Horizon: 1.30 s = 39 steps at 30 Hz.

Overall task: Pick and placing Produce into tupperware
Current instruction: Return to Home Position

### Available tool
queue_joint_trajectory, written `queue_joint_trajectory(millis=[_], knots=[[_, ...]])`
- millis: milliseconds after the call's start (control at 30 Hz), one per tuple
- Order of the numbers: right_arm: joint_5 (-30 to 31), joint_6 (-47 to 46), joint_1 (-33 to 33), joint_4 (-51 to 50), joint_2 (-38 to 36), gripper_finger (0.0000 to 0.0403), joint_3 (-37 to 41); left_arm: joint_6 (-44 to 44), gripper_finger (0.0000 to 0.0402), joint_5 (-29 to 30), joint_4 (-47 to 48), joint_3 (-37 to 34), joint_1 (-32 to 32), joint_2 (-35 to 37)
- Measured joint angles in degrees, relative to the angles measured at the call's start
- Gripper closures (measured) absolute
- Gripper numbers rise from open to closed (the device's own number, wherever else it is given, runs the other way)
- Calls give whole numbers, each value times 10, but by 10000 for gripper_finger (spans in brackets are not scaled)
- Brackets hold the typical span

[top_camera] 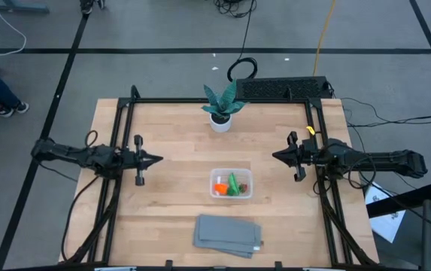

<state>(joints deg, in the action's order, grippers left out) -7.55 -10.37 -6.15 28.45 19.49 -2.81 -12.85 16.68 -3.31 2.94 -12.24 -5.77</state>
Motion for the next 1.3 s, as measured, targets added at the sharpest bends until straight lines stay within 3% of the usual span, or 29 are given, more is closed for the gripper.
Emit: queue_joint_trajectory(millis=[300,1300], knots=[[0,1,0,-5,0,403,0,-3,402,-29,48,0,0,58],[-2,5,0,-5,0,403,0,40,397,-17,62,0,0,56]])
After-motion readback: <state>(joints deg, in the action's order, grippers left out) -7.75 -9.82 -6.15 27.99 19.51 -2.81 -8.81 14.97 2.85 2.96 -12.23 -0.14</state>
